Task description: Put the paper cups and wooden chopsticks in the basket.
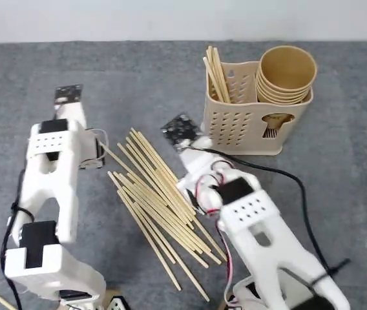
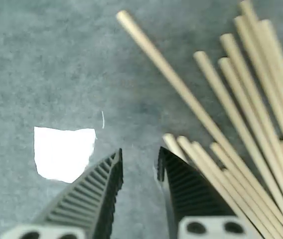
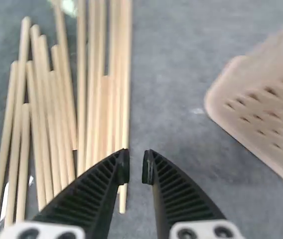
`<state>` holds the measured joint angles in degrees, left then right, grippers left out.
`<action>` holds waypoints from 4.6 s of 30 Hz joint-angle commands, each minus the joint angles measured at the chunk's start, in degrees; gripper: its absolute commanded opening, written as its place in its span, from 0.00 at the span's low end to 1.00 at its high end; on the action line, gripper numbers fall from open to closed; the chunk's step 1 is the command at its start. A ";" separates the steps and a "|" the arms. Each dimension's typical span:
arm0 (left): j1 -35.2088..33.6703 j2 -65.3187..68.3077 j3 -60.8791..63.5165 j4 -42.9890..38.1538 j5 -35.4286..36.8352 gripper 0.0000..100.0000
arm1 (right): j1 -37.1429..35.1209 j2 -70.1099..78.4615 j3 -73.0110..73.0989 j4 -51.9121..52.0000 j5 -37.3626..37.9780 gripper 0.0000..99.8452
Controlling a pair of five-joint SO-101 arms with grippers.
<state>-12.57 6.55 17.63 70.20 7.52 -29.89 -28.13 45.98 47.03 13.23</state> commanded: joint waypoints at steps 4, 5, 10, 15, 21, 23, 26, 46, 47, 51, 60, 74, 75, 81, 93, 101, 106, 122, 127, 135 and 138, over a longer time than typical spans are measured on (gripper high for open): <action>-7.91 -0.97 -0.22 -1.41 3.34 0.11 | -1.80 12.88 -14.86 1.71 1.93 0.07; -8.79 -0.97 -0.31 -1.41 3.96 0.11 | -2.68 15.69 -17.67 3.21 3.08 0.07; -10.11 -0.97 -0.31 -1.49 4.40 0.11 | -6.02 30.64 -33.32 12.44 5.80 0.07; -10.20 -0.97 -0.31 -1.49 4.40 0.11 | -6.29 45.23 -48.88 17.36 5.89 0.09; -10.29 -0.97 -0.31 -1.49 4.40 0.11 | -6.20 59.30 -66.64 23.16 5.89 0.17; -10.29 -0.97 -0.31 -1.49 4.40 0.11 | -6.11 62.99 -72.09 24.13 5.89 0.17; -10.29 -0.97 -0.31 -1.49 4.40 0.11 | -6.02 67.82 -78.07 24.40 5.89 0.17; -10.29 -0.97 -0.31 -1.49 4.40 0.11 | -4.88 75.47 -84.04 26.07 5.98 0.01; -10.29 -0.97 -0.22 -1.49 4.40 0.11 | -4.53 74.68 -84.04 26.59 5.98 0.01; -10.29 -0.79 -0.22 -1.49 4.40 0.11 | -4.00 69.76 -84.04 27.03 7.30 0.01; -10.29 -0.70 -0.22 -1.58 4.40 0.11 | -3.47 58.77 -84.04 31.60 8.26 0.01; -10.29 -0.53 -0.04 -2.73 4.40 0.11 | -3.47 37.05 -84.04 33.45 8.26 0.01; -10.29 -0.53 -0.04 -2.73 4.40 0.11 | -3.38 34.86 -84.04 33.45 8.26 0.01; -10.29 -0.44 -0.04 -2.73 4.40 0.11 | 0.13 22.37 -84.04 29.67 8.26 0.01; -10.29 -0.44 -0.04 -2.73 4.40 0.11 | 11.03 15.69 -83.96 17.80 0.97 0.01; -10.29 -0.44 -0.04 -2.73 4.40 0.11 | 15.87 16.66 -78.51 9.98 -1.14 0.01; -10.29 -0.44 -0.04 -2.73 4.40 0.11 | 16.04 16.75 -69.36 4.00 -1.23 0.01; -10.29 -0.35 -0.04 -2.73 4.40 0.11 | 17.10 16.31 -46.86 -12.09 -1.23 0.01; -10.29 -0.35 -0.04 -2.73 4.40 0.11 | 17.63 16.22 -46.51 -17.19 -1.23 0.01; -10.20 -0.35 0.13 -3.52 4.40 0.11 | 17.63 14.64 -54.42 -21.67 -1.23 0.01; -10.11 -0.35 0.13 -3.52 4.40 0.11 | 17.54 15.52 -53.45 -24.66 -1.23 0.01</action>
<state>-22.68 6.55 17.98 67.56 11.38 -12.92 -9.93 -4.48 25.67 12.70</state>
